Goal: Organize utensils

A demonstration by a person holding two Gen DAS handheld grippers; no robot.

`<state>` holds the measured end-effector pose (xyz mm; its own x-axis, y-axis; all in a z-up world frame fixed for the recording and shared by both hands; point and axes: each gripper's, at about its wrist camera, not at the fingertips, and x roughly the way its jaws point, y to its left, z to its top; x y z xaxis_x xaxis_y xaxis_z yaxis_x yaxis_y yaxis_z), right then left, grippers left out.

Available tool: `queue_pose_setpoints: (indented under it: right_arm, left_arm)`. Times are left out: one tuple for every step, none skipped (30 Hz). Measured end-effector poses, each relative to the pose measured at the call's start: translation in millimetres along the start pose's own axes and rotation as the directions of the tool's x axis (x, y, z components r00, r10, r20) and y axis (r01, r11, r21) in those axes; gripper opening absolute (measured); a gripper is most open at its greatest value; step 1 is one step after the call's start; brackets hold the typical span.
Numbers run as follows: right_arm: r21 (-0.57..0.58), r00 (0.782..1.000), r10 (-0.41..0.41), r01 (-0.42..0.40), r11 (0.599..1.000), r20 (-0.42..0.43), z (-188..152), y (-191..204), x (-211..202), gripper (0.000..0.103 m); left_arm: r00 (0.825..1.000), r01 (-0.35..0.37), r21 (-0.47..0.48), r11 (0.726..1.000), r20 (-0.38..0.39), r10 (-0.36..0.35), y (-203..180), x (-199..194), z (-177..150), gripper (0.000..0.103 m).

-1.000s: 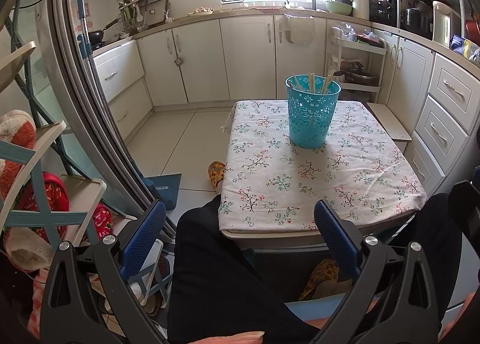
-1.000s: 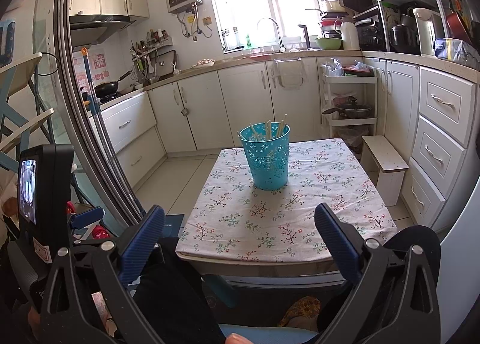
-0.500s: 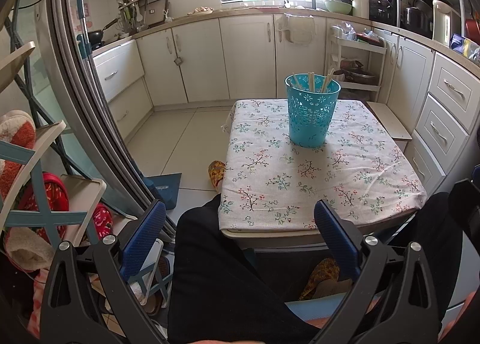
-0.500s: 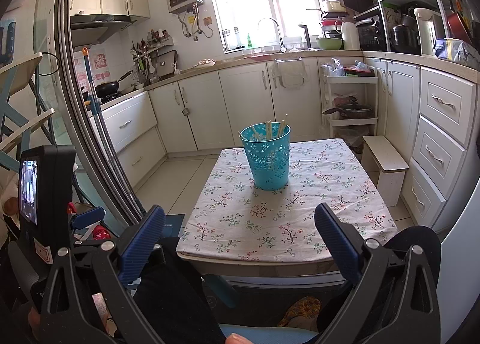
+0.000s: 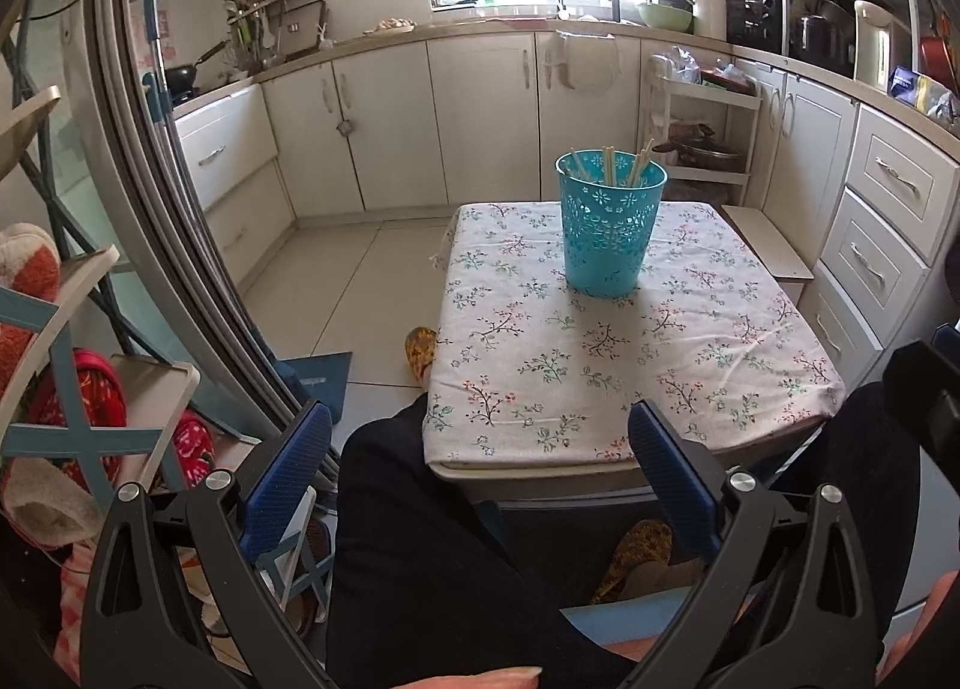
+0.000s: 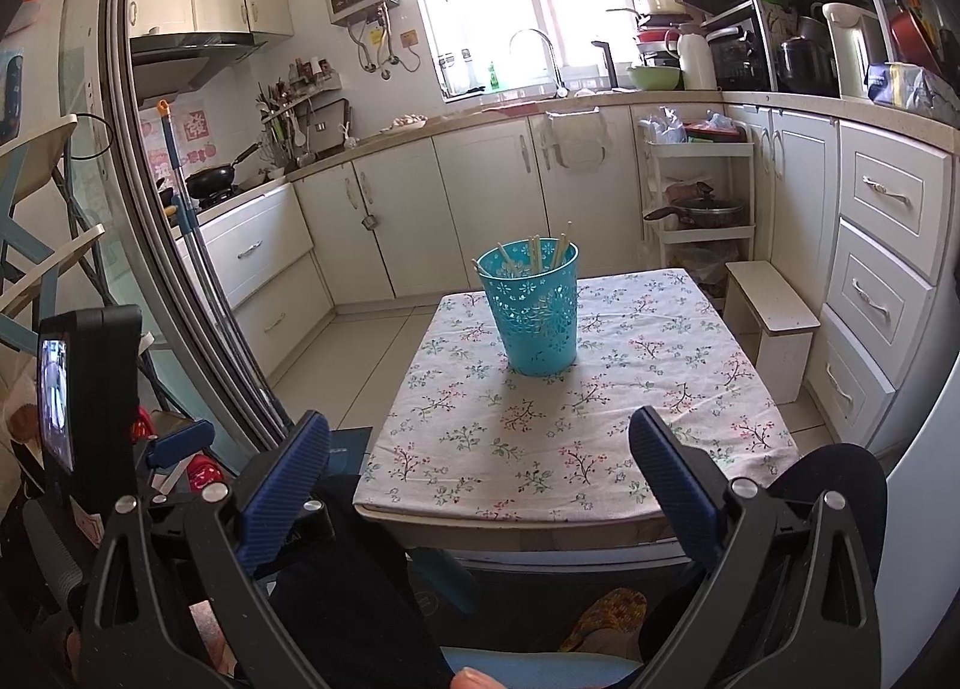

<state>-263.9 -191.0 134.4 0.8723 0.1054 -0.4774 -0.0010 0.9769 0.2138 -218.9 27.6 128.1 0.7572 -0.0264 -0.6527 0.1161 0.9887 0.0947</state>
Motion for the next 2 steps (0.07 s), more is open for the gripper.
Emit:
queue_pose_setpoints:
  right_arm:
    - [0.002, 1.000, 0.001, -0.001, 1.000, -0.002, 0.0, -1.3, -0.2, 0.096]
    - [0.004, 1.000, 0.001, -0.001, 1.000, -0.004, -0.2, -1.2, 0.3, 0.096]
  left_arm:
    - [1.000, 0.000, 0.003, 1.000, 0.000, 0.000, -0.4, 0.2, 0.3, 0.095]
    - [1.000, 0.000, 0.004, 1.000, 0.001, 0.000, -1.3, 0.2, -0.6, 0.095]
